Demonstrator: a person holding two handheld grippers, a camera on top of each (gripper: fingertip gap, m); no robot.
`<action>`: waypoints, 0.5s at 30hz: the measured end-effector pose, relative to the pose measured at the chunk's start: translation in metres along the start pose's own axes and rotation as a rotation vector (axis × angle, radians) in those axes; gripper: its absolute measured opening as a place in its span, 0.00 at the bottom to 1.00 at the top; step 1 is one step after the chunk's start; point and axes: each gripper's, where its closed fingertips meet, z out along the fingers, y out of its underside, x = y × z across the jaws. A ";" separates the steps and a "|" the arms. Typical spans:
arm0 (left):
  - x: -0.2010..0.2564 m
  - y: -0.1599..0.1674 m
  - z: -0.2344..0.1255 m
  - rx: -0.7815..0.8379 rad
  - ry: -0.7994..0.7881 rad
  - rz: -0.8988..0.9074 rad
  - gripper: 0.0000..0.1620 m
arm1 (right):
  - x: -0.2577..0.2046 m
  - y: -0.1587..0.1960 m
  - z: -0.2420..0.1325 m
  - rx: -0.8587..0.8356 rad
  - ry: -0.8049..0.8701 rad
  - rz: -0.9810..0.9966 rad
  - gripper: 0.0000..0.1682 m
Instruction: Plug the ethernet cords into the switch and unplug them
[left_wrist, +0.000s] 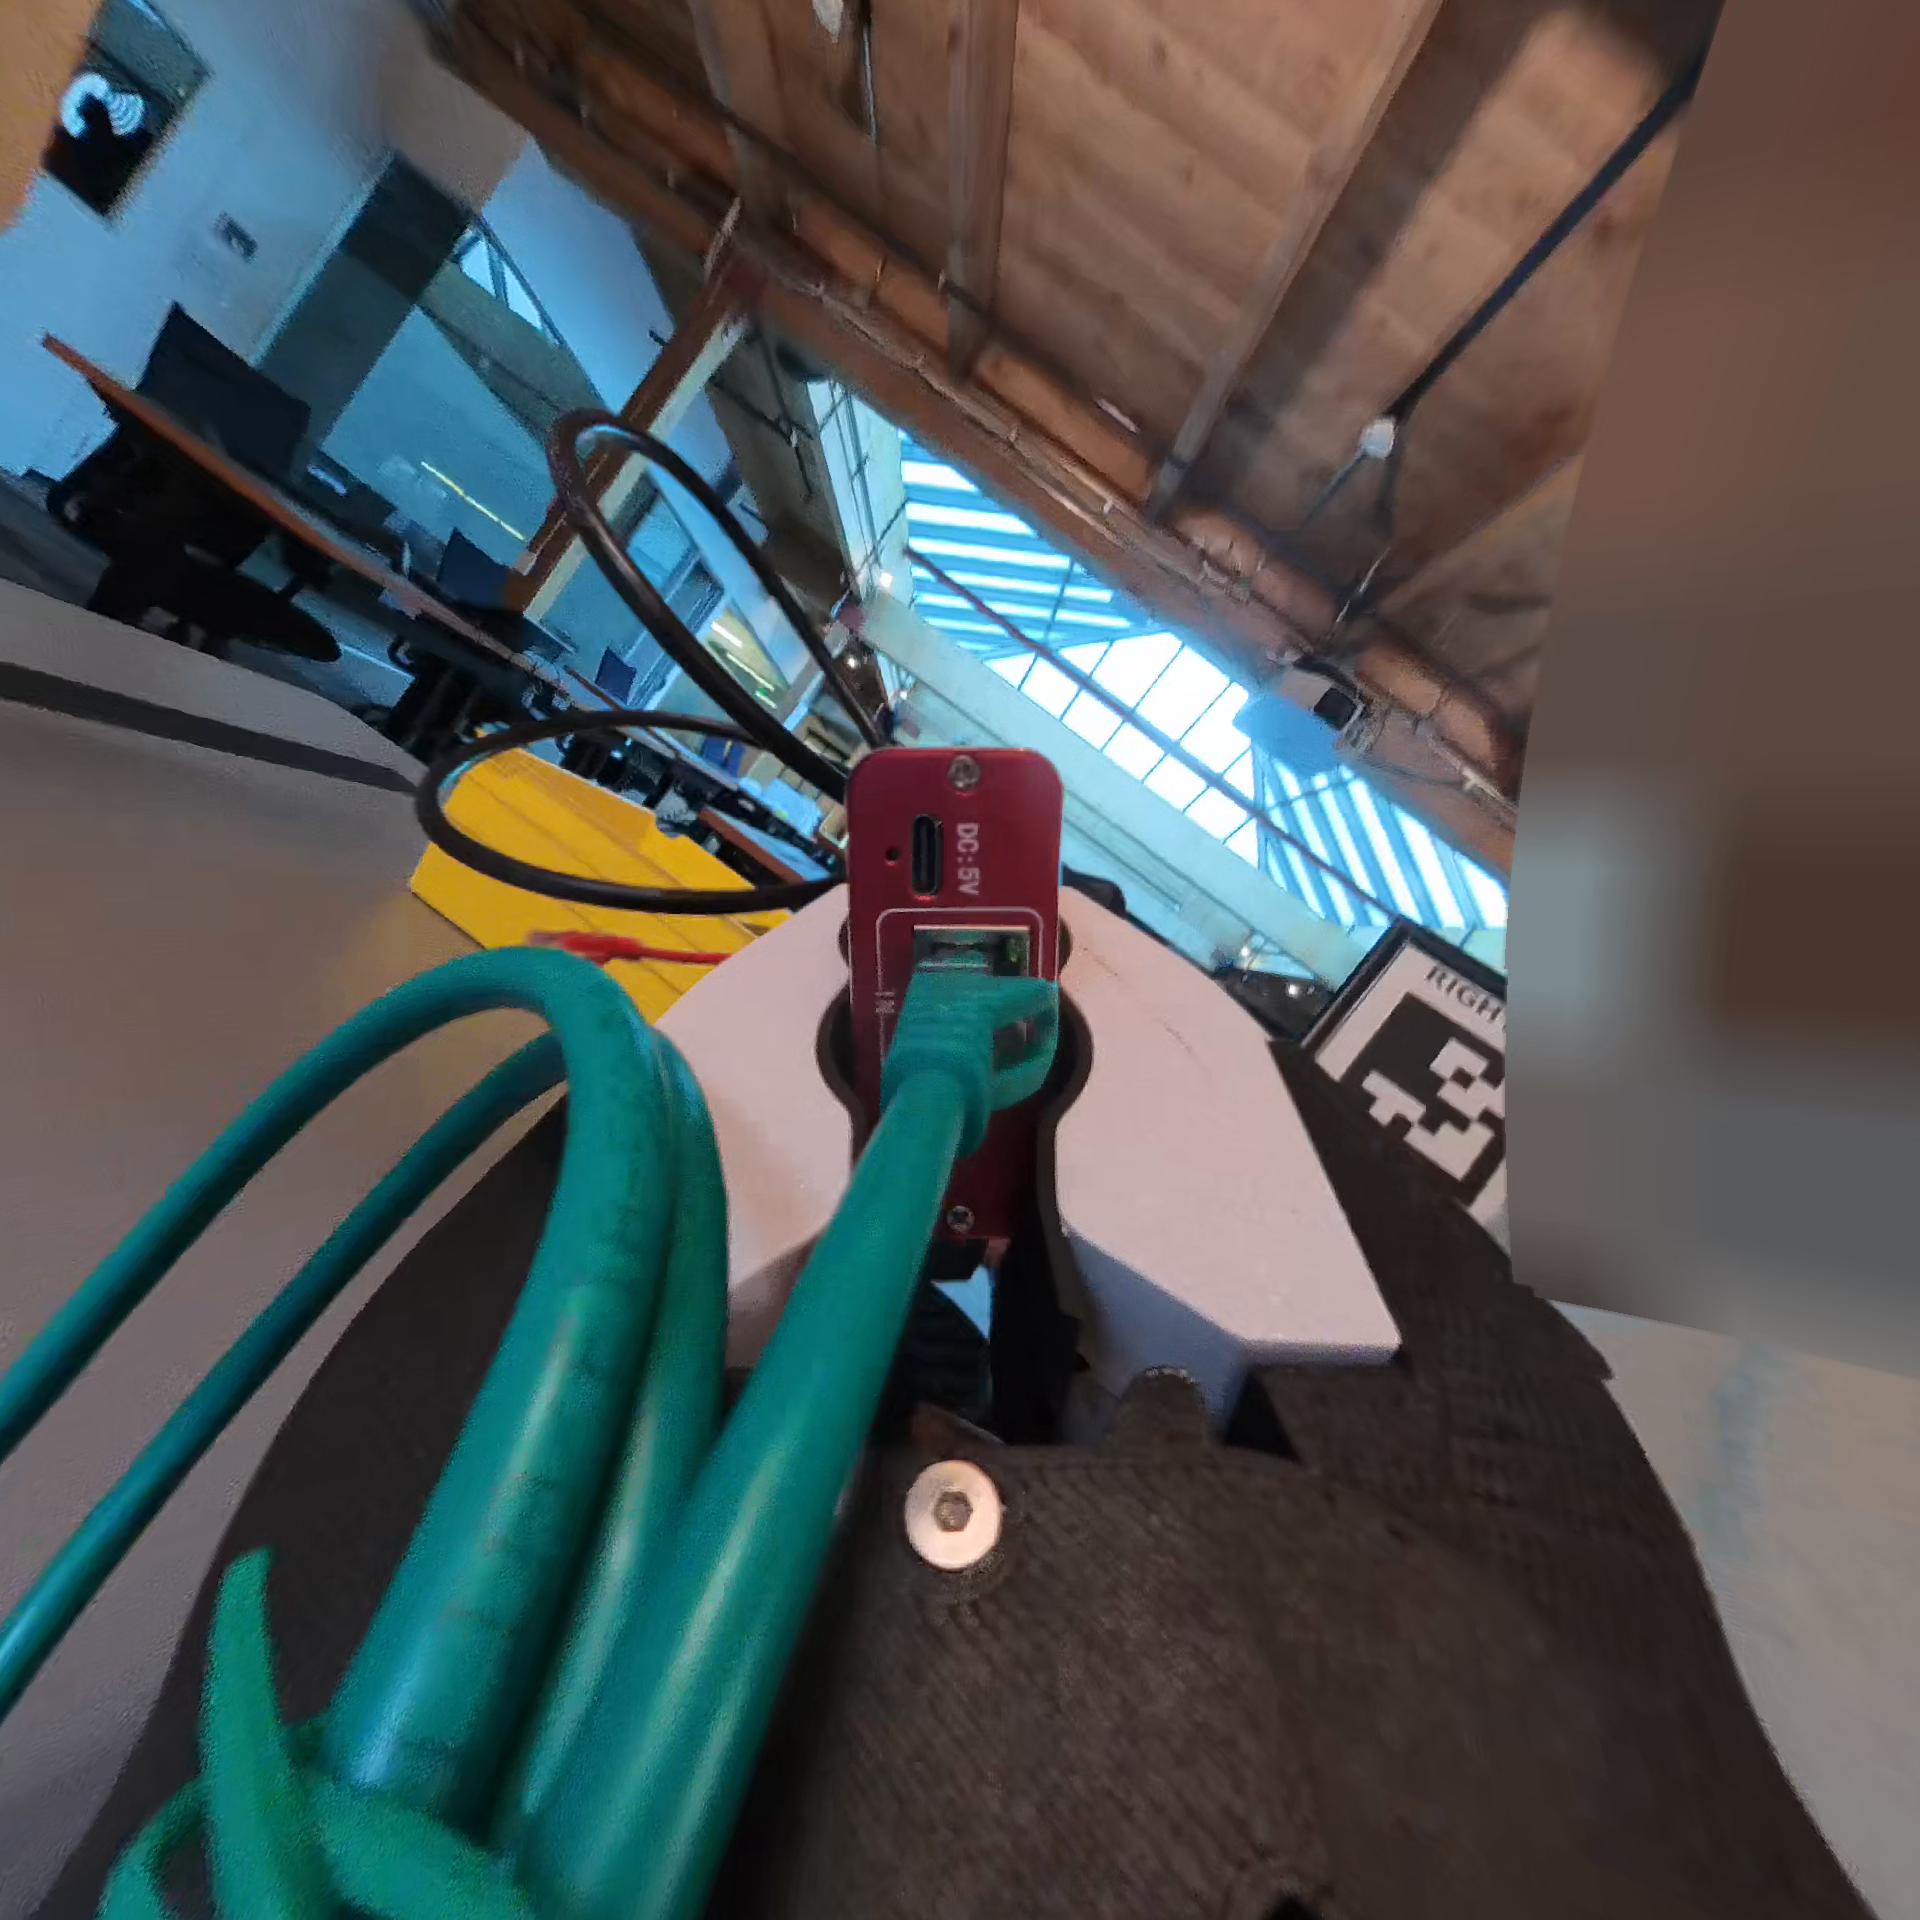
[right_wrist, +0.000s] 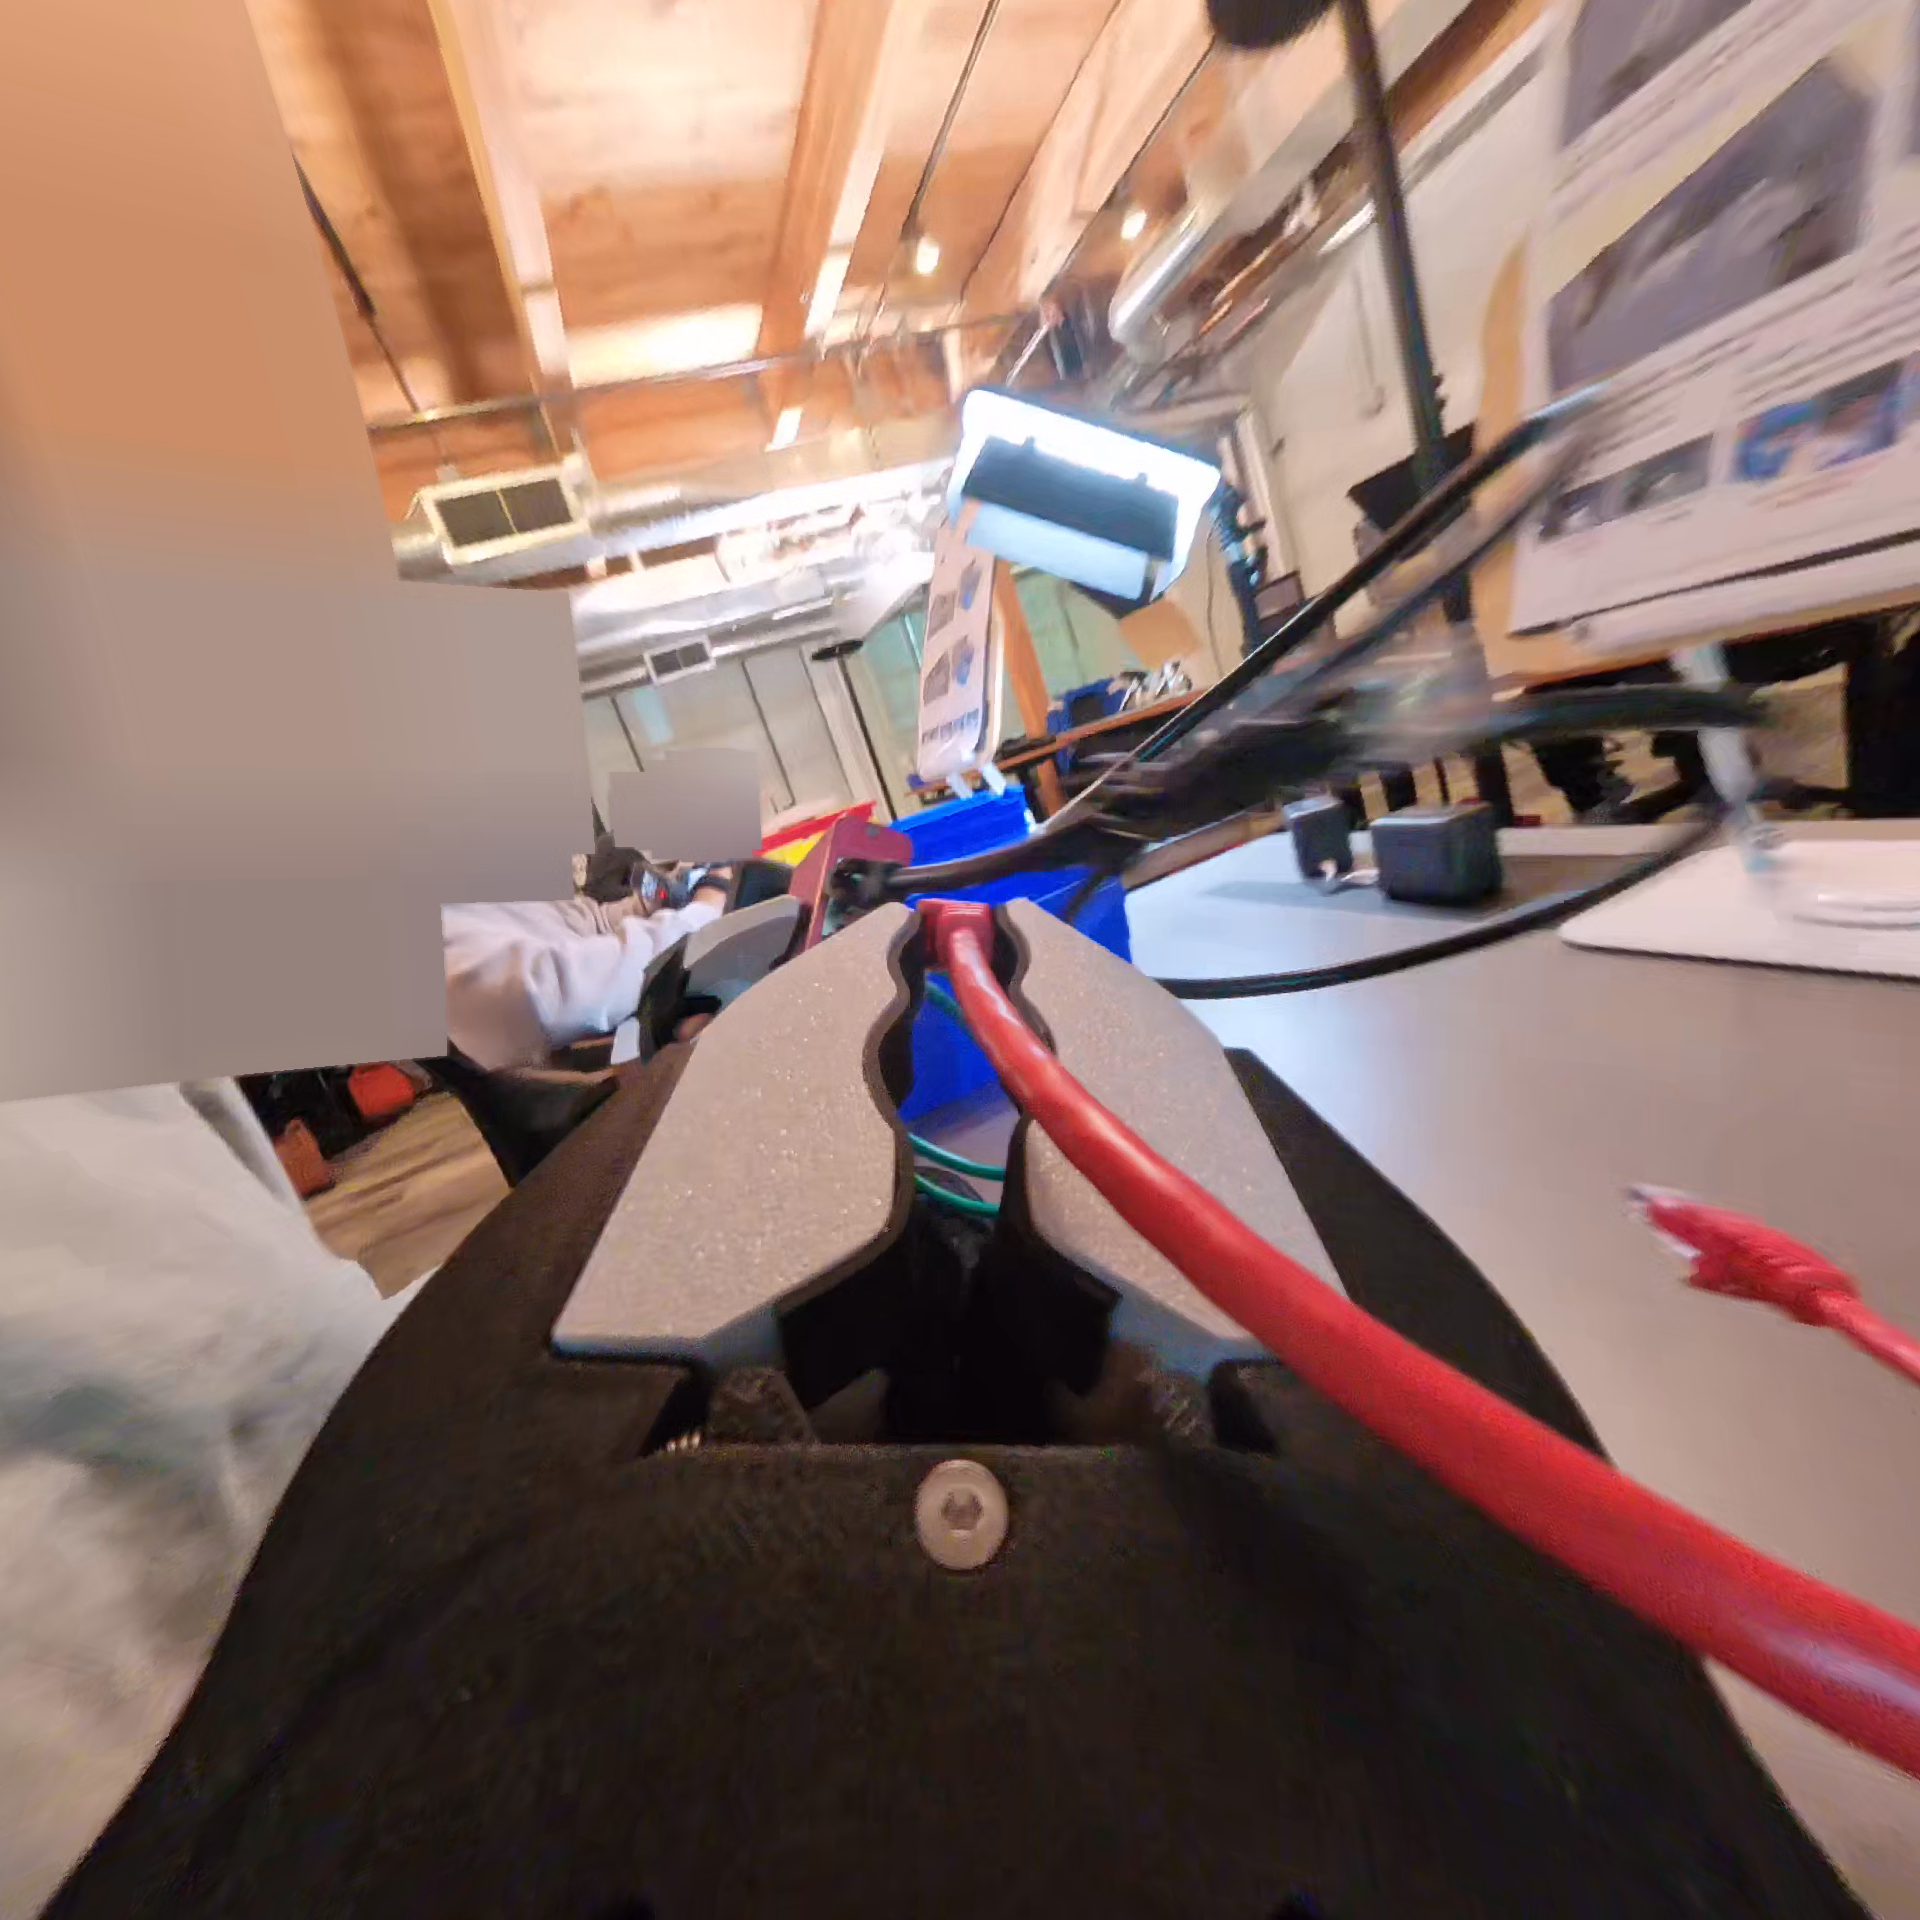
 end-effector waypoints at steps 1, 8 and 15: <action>-0.004 -0.004 -0.005 0.000 -0.018 0.006 0.20 | 0.004 -0.008 -0.013 -0.006 -0.003 0.009 0.07; -0.003 0.005 -0.003 -0.055 -0.008 0.057 0.20 | 0.005 -0.040 -0.062 -0.279 0.146 -0.221 0.07; -0.004 0.003 -0.005 -0.035 0.003 0.030 0.20 | 0.067 -0.076 -0.158 -0.470 0.714 -0.296 0.08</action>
